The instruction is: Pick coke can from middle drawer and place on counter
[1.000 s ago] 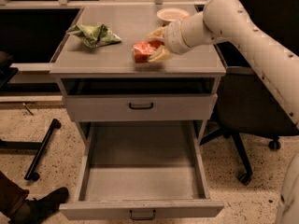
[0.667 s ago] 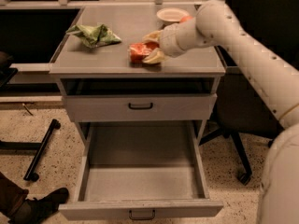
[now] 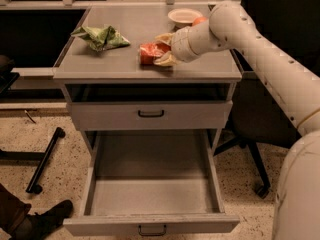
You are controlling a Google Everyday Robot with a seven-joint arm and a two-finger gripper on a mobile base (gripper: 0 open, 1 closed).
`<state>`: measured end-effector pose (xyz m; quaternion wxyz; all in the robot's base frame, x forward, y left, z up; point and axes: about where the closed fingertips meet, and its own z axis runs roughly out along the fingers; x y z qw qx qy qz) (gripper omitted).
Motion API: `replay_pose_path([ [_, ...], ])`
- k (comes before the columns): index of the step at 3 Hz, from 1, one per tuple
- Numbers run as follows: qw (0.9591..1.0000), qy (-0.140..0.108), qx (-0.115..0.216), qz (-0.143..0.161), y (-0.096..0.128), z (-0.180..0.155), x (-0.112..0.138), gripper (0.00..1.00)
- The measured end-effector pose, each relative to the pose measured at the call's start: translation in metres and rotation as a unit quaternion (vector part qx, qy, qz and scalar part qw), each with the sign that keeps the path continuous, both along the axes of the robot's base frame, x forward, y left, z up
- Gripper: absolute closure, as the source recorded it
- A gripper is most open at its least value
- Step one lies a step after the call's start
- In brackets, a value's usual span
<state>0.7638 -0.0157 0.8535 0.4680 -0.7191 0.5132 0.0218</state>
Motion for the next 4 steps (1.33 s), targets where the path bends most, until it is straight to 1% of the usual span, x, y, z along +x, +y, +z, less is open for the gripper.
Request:
replay_pose_path([
  [3,1.0000,0.000,0.000,0.000,0.0001,-0.0001,0.0000,0.13],
  [4,1.0000,0.000,0.000,0.000,0.0003,-0.0002,0.0000,0.00],
])
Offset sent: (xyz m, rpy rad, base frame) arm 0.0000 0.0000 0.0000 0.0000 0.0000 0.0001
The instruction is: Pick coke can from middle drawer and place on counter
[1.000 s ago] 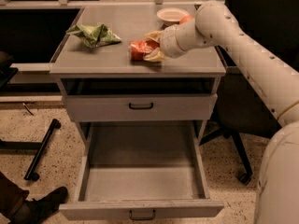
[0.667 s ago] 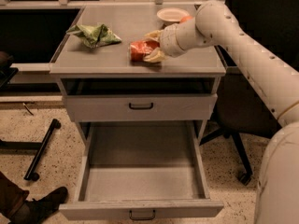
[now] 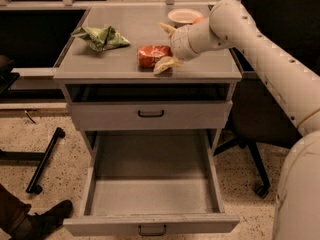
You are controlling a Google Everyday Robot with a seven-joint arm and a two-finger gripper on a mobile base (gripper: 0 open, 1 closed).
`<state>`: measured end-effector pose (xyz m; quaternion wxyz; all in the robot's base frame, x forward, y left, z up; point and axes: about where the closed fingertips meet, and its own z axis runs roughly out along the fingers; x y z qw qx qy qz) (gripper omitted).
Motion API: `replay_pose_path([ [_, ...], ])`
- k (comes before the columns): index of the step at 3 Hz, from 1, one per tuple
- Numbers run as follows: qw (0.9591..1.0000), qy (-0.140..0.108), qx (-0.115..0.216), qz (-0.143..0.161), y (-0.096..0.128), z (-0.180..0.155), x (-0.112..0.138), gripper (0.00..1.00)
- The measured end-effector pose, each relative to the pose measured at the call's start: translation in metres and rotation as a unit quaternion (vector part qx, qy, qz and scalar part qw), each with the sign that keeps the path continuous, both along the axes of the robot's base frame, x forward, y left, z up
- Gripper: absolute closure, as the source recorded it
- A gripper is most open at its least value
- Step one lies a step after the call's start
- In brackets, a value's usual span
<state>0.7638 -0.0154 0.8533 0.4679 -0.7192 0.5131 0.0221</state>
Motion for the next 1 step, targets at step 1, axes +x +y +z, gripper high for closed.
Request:
replay_pose_path([
  [1,1.0000,0.000,0.000,0.000,0.0000,0.0000,0.0000,0.00],
])
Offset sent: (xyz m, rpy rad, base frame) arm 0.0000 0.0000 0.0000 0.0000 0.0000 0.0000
